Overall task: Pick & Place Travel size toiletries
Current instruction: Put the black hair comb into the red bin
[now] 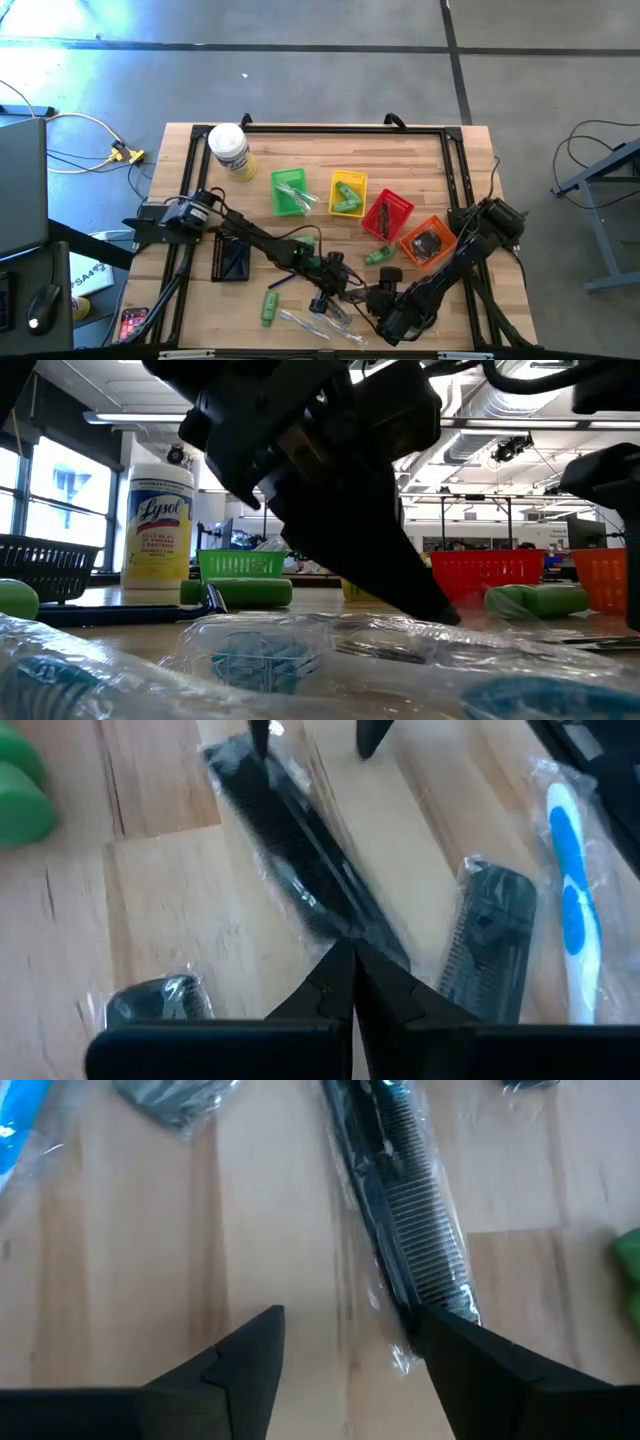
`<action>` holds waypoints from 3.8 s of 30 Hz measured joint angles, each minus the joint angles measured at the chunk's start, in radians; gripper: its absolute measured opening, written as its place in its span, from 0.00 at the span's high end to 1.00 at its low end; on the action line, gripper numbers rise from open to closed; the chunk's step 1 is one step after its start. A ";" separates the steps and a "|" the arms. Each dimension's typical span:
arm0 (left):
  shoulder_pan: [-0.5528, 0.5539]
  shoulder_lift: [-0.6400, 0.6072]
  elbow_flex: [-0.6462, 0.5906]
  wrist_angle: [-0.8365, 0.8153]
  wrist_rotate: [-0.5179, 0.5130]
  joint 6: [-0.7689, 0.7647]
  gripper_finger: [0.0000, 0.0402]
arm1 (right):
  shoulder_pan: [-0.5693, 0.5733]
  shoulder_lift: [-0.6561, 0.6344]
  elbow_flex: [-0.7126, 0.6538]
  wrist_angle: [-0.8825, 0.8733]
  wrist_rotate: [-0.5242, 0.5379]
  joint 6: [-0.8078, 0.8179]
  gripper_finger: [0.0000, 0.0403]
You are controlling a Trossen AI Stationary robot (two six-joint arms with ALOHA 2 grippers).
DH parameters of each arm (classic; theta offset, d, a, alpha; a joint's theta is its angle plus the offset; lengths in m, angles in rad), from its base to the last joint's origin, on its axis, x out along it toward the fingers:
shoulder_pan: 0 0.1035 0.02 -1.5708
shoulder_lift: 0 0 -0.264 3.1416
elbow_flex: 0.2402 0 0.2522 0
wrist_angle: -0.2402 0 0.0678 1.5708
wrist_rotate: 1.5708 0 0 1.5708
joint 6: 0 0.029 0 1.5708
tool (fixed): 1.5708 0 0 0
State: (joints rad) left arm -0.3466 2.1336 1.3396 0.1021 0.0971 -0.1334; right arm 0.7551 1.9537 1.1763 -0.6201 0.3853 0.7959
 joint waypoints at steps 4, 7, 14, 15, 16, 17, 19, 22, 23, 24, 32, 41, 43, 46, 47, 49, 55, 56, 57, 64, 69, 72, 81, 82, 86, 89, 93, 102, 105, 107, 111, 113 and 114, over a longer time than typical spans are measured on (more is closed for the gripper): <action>0.000 0.018 0.003 0.011 0.001 0.016 1.00 | -0.011 -0.004 -0.001 -0.007 0.026 -0.020 0.45; 0.000 0.036 0.005 0.030 0.003 0.024 1.00 | -0.024 -0.004 -0.001 -0.025 0.034 -0.041 0.45; 0.000 0.038 0.004 0.009 0.003 0.047 1.00 | -0.073 -0.006 0.000 -0.036 -0.021 -0.146 0.45; 0.000 0.038 0.004 0.009 0.003 0.048 1.00 | -0.084 -0.007 0.000 -0.036 -0.046 -0.159 0.45; 0.000 0.038 0.004 0.009 0.003 0.048 1.00 | -0.094 -0.007 0.000 -0.034 -0.072 -0.175 0.45; 0.000 0.038 0.003 0.009 0.003 0.048 1.00 | -0.103 -0.008 0.000 -0.032 -0.097 -0.194 0.45; 0.000 0.039 0.003 0.006 0.003 0.051 1.00 | -0.121 -0.008 0.000 -0.023 -0.144 -0.233 0.45; 0.001 0.039 0.002 -0.006 0.003 0.058 1.00 | -0.142 -0.007 -0.001 0.003 -0.204 -0.285 0.45; 0.001 0.039 0.002 -0.010 0.003 0.058 1.00 | -0.149 -0.007 -0.001 0.010 -0.224 -0.304 0.45; 0.001 0.039 0.002 -0.011 0.003 0.058 1.00 | -0.157 -0.005 -0.001 0.018 -0.243 -0.316 0.45; 0.000 0.040 0.001 -0.017 0.001 0.061 1.00 | -0.205 0.033 0.006 0.029 -0.318 -0.363 0.51; 0.000 0.040 0.000 -0.027 0.006 0.065 1.00 | -0.205 0.039 0.008 0.041 -0.317 -0.385 0.82; -0.001 0.040 -0.001 -0.027 0.008 0.065 1.00 | -0.205 0.039 0.008 0.041 -0.318 -0.384 0.85; -0.001 0.040 -0.001 -0.027 0.009 0.065 1.00 | -0.205 0.039 0.008 0.041 -0.317 -0.382 0.87; -0.001 0.040 -0.001 -0.027 0.009 0.065 1.00 | -0.205 0.039 0.008 0.041 -0.317 -0.382 0.87; -0.001 0.040 -0.001 -0.027 0.009 0.063 1.00 | -0.205 0.039 0.008 0.041 -0.322 -0.382 0.87; -0.001 0.040 -0.001 -0.024 0.009 0.061 1.00 | -0.201 0.030 0.007 0.037 -0.326 -0.381 0.91; -0.001 0.040 -0.001 -0.024 0.009 0.061 1.00 | -0.198 0.025 0.005 0.038 -0.316 -0.381 0.93; -0.001 0.040 -0.001 -0.024 0.009 0.061 1.00 | -0.195 0.019 0.003 0.037 -0.305 -0.381 0.95; 0.000 0.040 -0.001 -0.019 0.009 0.061 1.00 | -0.187 -0.005 -0.003 0.026 -0.274 -0.381 1.00; 0.000 0.040 -0.001 -0.019 0.009 0.067 1.00 | -0.187 -0.006 -0.002 0.024 -0.272 -0.382 1.00; 0.000 0.032 0.000 -0.018 0.009 0.078 1.00 | -0.180 -0.022 -0.002 0.009 -0.257 -0.381 1.00; 0.000 0.022 -0.001 -0.022 -0.001 0.085 1.00 | -0.152 -0.082 0.026 -0.065 -0.206 -0.370 1.00; 0.000 0.019 -0.001 -0.023 -0.002 0.088 1.00 | -0.151 -0.084 0.040 -0.079 -0.202 -0.370 1.00; 0.000 0.015 -0.002 -0.028 -0.002 0.103 1.00 | -0.146 -0.086 0.055 -0.087 -0.201 -0.371 1.00; 0.000 0.015 -0.002 -0.027 -0.003 0.103 1.00 | -0.147 -0.086 0.055 -0.077 -0.192 -0.373 0.99; 0.000 0.015 -0.002 -0.027 -0.005 0.107 1.00 | -0.152 -0.082 0.056 -0.020 -0.240 -0.372 0.95; 0.000 0.014 -0.002 -0.025 -0.004 0.102 1.00 | -0.168 -0.024 0.053 0.023 -0.251 -0.379 0.50; 0.000 0.014 -0.002 -0.026 -0.005 0.102 1.00 | -0.182 0.016 0.056 0.027 -0.254 -0.399 0.34; 0.000 0.014 -0.002 -0.026 -0.005 0.100 1.00 | -0.189 0.035 0.057 0.027 -0.247 -0.403 0.28; 0.000 0.013 -0.002 -0.028 -0.005 0.099 1.00 | -0.209 0.053 0.057 0.022 -0.262 -0.413 0.26; 0.000 0.012 -0.002 -0.032 -0.005 0.100 1.00 | -0.220 0.054 0.057 0.015 -0.275 -0.423 0.29; 0.000 0.012 -0.002 -0.034 0.000 0.102 1.00 | -0.224 0.054 0.057 0.012 -0.273 -0.432 0.31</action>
State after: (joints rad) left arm -0.3462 2.1456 1.3376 0.0684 0.0973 -0.0314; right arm 0.5312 2.0075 1.2335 -0.6079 0.1124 0.3643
